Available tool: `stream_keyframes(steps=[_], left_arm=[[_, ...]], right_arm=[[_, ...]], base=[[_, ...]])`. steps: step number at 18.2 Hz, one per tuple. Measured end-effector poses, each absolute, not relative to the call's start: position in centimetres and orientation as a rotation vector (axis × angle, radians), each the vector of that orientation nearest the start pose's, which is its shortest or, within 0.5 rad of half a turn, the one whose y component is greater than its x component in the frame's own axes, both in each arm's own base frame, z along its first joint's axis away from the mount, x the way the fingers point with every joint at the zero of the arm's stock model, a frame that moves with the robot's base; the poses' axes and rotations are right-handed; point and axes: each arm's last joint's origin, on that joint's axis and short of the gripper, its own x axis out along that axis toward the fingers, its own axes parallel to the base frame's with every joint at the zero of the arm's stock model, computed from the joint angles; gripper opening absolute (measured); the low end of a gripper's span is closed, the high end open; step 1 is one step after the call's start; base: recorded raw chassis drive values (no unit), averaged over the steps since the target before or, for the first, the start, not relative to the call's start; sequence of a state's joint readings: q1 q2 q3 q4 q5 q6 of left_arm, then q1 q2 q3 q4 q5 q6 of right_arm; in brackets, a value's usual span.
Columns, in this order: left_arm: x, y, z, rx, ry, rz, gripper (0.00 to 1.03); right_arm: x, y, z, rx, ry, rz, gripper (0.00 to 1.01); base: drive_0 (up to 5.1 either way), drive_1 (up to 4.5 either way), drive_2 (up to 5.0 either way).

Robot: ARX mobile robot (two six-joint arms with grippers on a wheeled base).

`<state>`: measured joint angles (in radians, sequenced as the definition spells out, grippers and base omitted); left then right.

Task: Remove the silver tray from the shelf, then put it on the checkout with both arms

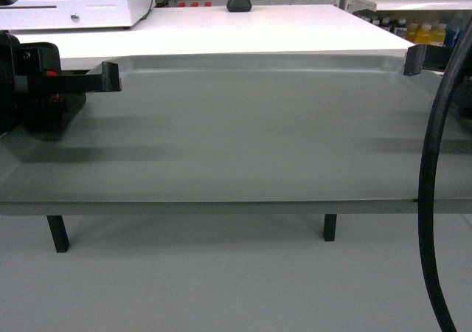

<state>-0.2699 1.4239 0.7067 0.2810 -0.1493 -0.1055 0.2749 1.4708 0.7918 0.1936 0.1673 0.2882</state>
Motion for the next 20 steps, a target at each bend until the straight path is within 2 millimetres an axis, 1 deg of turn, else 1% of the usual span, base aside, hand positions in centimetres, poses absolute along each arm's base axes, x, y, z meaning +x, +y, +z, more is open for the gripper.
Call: stream_keyframes(steps=[3, 6, 7, 20], left_arm=[[28.37, -7.21, 20.79, -0.013, 0.435, -0.09, 0.03], [28.35, -7.33, 20.8, -0.013, 0.434, -0.095, 0.03], [28.34, -7.33, 20.79, -0.013, 0.435, -0.094, 0.03], [28.36, -7.33, 20.84, -0.014, 0.43, -0.095, 0.03]], right_arm=[[29.65, 8.1, 21.44, 0.175, 0.481, 0.044, 0.03], [29.72, 7.87, 21.34, 0.176, 0.487, 0.036, 0.03], [29.7, 7.88, 21.34, 0.175, 0.488, 0.037, 0.03], [29.7, 7.87, 21.44, 0.177, 0.482, 0.037, 0.03]], base=[[0.0, 0.0, 0.0], [0.0, 0.0, 0.0], [0.0, 2.64, -2.7], [0.1, 4.28, -4.1]])
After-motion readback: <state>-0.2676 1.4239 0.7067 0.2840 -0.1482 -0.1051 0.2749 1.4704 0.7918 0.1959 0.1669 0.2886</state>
